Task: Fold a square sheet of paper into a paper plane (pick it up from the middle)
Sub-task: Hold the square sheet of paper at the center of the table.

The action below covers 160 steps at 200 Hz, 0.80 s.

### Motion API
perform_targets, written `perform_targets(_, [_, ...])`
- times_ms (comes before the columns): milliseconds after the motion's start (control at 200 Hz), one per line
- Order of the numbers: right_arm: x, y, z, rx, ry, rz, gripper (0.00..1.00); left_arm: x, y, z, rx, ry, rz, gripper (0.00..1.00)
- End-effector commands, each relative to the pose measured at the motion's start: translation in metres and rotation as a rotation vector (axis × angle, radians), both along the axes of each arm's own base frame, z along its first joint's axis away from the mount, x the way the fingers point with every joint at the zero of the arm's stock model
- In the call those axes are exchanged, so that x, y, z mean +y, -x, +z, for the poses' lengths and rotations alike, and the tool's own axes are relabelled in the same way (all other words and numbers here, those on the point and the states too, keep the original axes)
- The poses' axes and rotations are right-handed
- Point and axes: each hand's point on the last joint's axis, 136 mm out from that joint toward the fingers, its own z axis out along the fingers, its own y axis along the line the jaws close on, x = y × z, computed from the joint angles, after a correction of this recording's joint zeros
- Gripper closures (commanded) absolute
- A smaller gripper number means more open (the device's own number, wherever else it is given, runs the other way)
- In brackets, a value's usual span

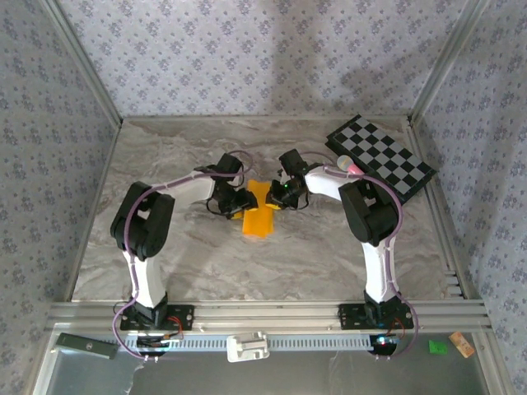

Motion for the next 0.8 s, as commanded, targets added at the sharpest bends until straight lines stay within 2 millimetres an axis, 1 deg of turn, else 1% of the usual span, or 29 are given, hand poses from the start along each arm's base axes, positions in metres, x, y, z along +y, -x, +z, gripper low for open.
perform_targets(0, [-0.012,0.022,-0.025,0.119,0.065,-0.034,0.86,-0.001,-0.004,0.001,-0.021,-0.007,-0.008,0.49])
perform_targets(95, [-0.011,0.018,-0.020,0.108,0.052,-0.037,0.82,-0.001,-0.009,-0.002,-0.020,-0.020,-0.011,0.55])
perform_targets(185, [-0.009,0.012,-0.009,0.076,0.029,-0.037,0.78,0.002,-0.010,-0.005,-0.014,-0.051,-0.006,0.58])
perform_targets(250, [-0.008,0.005,0.003,0.045,0.001,-0.047,0.75,0.005,-0.009,-0.011,0.002,-0.073,0.001,0.59])
perform_targets(350, [-0.008,-0.010,0.030,-0.036,-0.065,-0.086,0.73,0.010,-0.006,-0.019,0.035,-0.106,0.012,0.58])
perform_targets(430, [-0.017,-0.020,0.051,-0.116,-0.079,-0.128,0.69,0.014,-0.005,-0.023,0.050,-0.131,0.027,0.57])
perform_targets(500, [-0.029,-0.026,0.061,-0.159,-0.061,-0.157,0.67,0.019,-0.004,-0.026,0.060,-0.155,0.043,0.56])
perform_targets(555, [-0.038,-0.029,0.064,-0.178,-0.042,-0.174,0.66,0.021,-0.002,-0.029,0.071,-0.170,0.055,0.55])
perform_targets(645, [-0.049,-0.030,0.061,-0.179,-0.018,-0.187,0.65,0.024,0.001,-0.033,0.093,-0.186,0.074,0.52])
perform_targets(795, [-0.056,-0.028,0.051,-0.153,-0.011,-0.193,0.64,0.029,0.004,-0.038,0.114,-0.206,0.107,0.52])
